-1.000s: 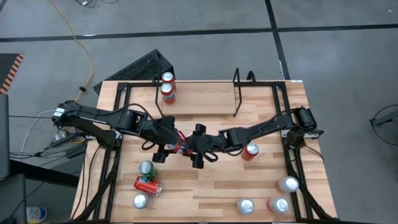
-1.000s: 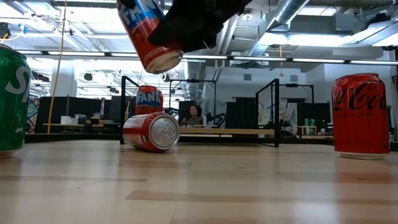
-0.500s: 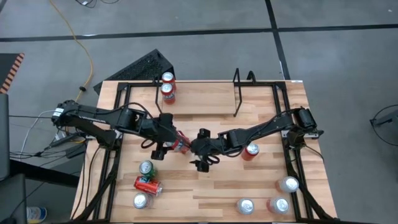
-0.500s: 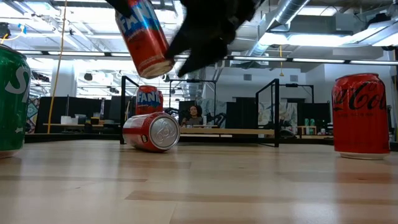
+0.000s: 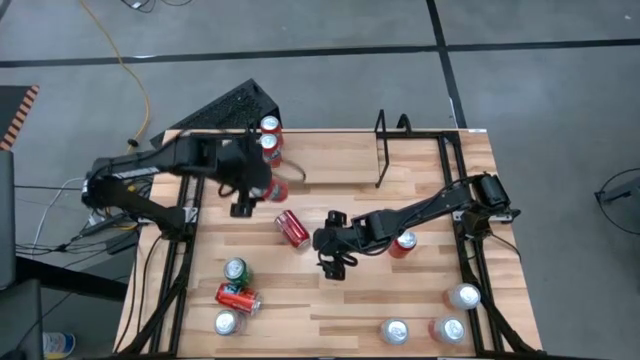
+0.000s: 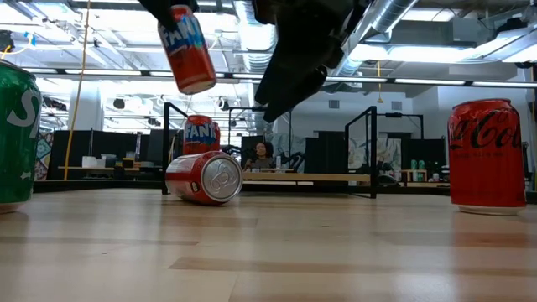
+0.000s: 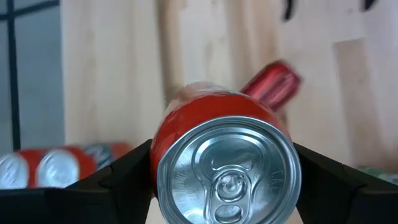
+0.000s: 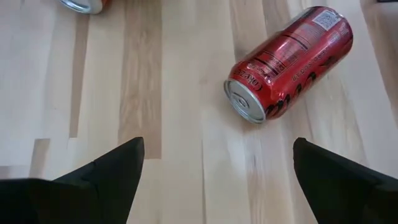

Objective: Place canned beverage on shelf
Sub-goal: Put the red soda can on the shelf and align with the other red soda cans

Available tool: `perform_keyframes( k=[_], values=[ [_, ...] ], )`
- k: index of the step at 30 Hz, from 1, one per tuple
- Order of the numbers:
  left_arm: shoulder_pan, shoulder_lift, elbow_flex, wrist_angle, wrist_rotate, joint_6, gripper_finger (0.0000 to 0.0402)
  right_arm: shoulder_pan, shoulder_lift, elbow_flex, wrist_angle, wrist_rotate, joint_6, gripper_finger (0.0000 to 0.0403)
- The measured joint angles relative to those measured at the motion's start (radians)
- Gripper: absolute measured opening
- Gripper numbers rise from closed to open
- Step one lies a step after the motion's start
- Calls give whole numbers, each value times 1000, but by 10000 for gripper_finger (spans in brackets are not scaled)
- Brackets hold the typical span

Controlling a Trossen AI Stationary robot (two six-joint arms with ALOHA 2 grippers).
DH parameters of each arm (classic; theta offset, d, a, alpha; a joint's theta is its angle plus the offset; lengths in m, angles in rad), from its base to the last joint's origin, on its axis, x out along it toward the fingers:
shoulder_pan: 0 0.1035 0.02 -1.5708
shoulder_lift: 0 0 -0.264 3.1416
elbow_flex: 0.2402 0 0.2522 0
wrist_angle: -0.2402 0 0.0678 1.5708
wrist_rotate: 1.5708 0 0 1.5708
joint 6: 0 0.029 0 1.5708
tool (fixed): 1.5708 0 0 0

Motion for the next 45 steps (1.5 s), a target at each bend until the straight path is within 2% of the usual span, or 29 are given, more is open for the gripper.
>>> perform_keyframes(
  k=[6, 9, 12, 30, 45],
  values=[
    [153, 2, 0, -29, 12, 98, 286, -1, 0, -2, 7, 1, 0, 384],
    [196, 3, -3, -19, 18, 164, 290, -1, 0, -22, 23, 1, 0, 384],
    [229, 3, -3, -17, 69, 204, 291, -1, 0, -50, 38, 1, 0, 384],
    [309, 219, -4, -17, 114, 330, 293, 7, 0, -95, 105, 1, 26, 384],
    [438, 298, -4, 8, 189, 416, 293, 7, 0, -95, 106, 1, 25, 384]
  ],
)
